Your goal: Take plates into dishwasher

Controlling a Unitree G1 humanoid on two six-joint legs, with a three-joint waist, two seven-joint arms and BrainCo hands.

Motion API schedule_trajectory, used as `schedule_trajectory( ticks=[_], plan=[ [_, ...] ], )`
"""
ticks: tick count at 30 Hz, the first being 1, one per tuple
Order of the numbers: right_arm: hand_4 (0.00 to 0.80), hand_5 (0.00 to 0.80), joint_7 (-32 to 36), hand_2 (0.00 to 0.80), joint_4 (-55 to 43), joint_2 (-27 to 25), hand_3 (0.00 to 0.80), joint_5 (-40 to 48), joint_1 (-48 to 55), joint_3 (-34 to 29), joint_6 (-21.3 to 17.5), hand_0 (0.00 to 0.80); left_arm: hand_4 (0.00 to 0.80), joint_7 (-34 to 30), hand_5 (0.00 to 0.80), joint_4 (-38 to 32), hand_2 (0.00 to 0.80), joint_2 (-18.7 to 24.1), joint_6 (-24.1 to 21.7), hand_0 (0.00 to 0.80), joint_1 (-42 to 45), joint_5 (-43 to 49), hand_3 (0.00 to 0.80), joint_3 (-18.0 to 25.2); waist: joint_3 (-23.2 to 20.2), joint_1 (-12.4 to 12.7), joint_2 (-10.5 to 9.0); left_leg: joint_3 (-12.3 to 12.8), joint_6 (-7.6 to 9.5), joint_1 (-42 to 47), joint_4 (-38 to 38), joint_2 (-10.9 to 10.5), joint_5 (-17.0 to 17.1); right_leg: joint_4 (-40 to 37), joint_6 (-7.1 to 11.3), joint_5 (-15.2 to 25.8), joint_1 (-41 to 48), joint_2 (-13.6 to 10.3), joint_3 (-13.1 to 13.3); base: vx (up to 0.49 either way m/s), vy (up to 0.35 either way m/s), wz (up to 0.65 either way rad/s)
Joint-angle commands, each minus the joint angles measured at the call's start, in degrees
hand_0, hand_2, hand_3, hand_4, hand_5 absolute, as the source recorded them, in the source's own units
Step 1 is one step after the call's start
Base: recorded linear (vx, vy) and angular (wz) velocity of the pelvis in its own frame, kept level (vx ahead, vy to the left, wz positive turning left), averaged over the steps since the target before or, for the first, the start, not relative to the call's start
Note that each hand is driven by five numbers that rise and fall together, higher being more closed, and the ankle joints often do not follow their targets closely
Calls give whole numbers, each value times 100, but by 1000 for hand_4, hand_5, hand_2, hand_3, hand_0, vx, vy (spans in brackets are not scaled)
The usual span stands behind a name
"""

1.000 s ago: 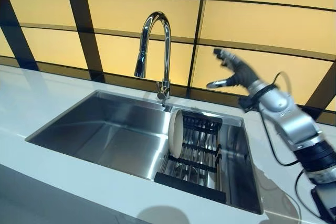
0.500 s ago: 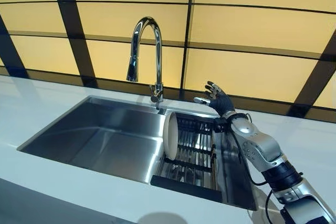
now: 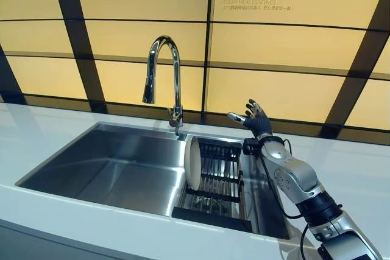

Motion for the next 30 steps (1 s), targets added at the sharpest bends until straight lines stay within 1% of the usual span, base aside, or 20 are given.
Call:
schedule_trajectory(
  ticks=[1,4,8,9,13,15,18,22,25,30],
  plan=[
    [0,0,-221,0,-383,91,0,-20,-59,-143,-147,0,0,135,0,475,0,-62,-4,0,-522,-81,0,-188,-35,56,-127,125,174,-46,14,-324,-400,187,463,-307,120,-171,82,4,27,-9],
    [0,0,-295,0,-486,208,0,-374,141,-113,-238,0,0,152,0,481,0,-80,5,0,-519,-118,0,-198,-36,9,-107,145,192,-43,14,-325,-420,222,479,-305,77,-173,153,0,36,-14],
    [0,0,-24,0,-555,480,0,-664,706,-27,-413,0,0,218,0,427,0,-147,29,0,-480,-164,0,-223,-12,-55,-53,162,236,-33,14,-337,-440,281,504,-305,20,-186,254,-8,35,-8],
    [0,0,75,0,-548,554,0,-804,904,31,-538,0,0,242,0,379,0,-164,56,0,-467,-215,0,-264,-11,-73,-30,166,251,-27,14,-339,-447,295,516,-301,2,-192,276,-15,32,-7],
    [0,0,223,0,-415,798,0,-1192,1285,191,-760,0,0,287,0,257,0,-221,154,0,-473,-297,0,-350,10,-101,9,168,273,-14,14,-349,-463,314,546,-294,-15,-209,308,-11,21,-7],
    [0,0,341,0,-285,946,0,-1486,1507,305,-963,0,0,300,0,228,0,-256,170,0,-470,-321,0,-393,14,-104,31,163,284,-9,14,-356,-465,305,561,-281,-11,-218,312,-1,15,-6],
    [0,0,363,0,-134,1123,0,-1740,1726,452,-1184,0,0,324,0,182,0,-305,218,0,-445,-316,0,-448,4,-97,53,151,292,-18,14,-365,-466,290,584,-259,-18,-231,304,0,4,-1],
    [0,0,303,0,45,1286,0,-1850,1867,646,-1369,0,0,363,0,264,0,-360,194,0,-437,-367,0,-496,-9,-98,71,167,299,-25,14,-370,-466,281,592,-254,-27,-239,296,0,0,0],
    [0,0,290,0,229,1421,0,-1854,1999,761,-1576,0,0,398,0,326,0,-414,156,0,-401,-382,0,-507,-28,-88,78,167,302,-30,14,-375,-474,264,599,-259,-20,-241,282,0,0,0],
    [0,0,353,0,341,1509,0,-1898,2100,871,-1750,0,0,429,0,362,0,-464,129,0,-381,-405,0,-554,-36,-68,81,158,310,-42,14,-387,-467,263,604,-261,-25,-247,244,0,0,0]
  ],
)
